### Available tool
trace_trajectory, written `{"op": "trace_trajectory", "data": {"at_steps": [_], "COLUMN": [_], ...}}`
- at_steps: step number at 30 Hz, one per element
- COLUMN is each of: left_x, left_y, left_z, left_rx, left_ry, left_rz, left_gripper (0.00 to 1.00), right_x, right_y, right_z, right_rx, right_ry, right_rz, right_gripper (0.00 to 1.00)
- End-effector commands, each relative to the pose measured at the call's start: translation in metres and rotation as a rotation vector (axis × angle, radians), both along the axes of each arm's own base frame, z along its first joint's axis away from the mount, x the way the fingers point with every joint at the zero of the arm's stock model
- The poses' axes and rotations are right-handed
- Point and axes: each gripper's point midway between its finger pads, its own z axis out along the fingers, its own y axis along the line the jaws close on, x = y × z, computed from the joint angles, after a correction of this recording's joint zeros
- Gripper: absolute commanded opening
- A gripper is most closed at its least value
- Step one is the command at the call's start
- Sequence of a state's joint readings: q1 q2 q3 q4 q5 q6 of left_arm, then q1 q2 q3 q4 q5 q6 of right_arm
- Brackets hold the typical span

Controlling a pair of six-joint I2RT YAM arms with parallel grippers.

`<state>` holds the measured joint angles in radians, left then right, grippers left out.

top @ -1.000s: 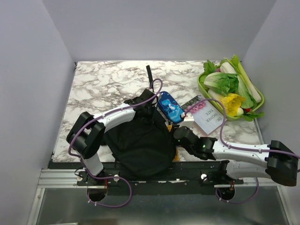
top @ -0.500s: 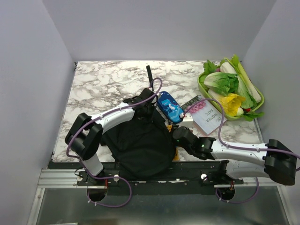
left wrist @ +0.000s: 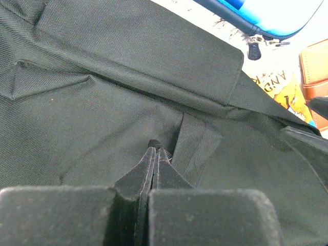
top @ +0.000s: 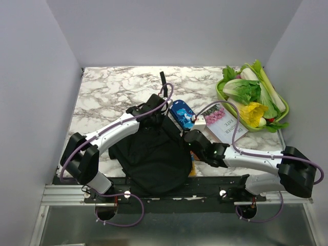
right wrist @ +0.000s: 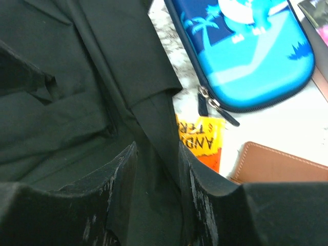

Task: Pack the student bag
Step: Unzip the student bag at the center of the board.

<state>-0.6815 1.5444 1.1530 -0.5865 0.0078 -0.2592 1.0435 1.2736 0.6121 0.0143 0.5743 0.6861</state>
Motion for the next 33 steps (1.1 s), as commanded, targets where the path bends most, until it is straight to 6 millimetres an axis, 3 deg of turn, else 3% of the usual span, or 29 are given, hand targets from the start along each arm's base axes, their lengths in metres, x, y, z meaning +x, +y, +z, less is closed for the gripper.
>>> {"op": "trace_trajectory", "data": {"at_steps": [1, 6, 9, 14, 19, 23, 27, 33], "left_x": [-0.005, -0.007, -0.006, 0.000, -0.004, -0.007, -0.006, -0.006], "left_y": [0.014, 0.025, 0.030, 0.045, 0.046, 0.037, 0.030, 0.029], "left_z": [0.012, 0.011, 0.009, 0.007, 0.008, 0.009, 0.008, 0.010], "left_rx": [0.027, 0.037, 0.045, 0.069, 0.050, 0.010, -0.017, -0.022], "left_ry": [-0.033, -0.045, -0.057, -0.084, -0.083, -0.065, -0.048, -0.053], "left_rz": [-0.019, -0.014, -0.018, -0.009, -0.034, -0.060, -0.066, -0.069], "left_gripper": [0.00, 0.00, 0.00, 0.00, 0.00, 0.00, 0.00, 0.00], "right_x": [0.018, 0.020, 0.018, 0.028, 0.038, 0.038, 0.039, 0.040], "right_y": [0.025, 0.059, 0.073, 0.061, 0.042, 0.056, 0.074, 0.061], "right_z": [0.025, 0.039, 0.032, 0.017, 0.005, -0.008, -0.006, -0.019], "right_rx": [0.037, 0.097, 0.120, 0.086, 0.030, -0.034, -0.042, -0.129], "right_ry": [-0.063, -0.066, -0.034, -0.005, 0.018, 0.045, 0.034, 0.042], "right_rz": [0.046, 0.149, 0.181, 0.109, 0.070, 0.150, 0.244, 0.232], "right_gripper": [0.48, 0.57, 0.62, 0.67, 0.68, 0.70, 0.71, 0.70]}}
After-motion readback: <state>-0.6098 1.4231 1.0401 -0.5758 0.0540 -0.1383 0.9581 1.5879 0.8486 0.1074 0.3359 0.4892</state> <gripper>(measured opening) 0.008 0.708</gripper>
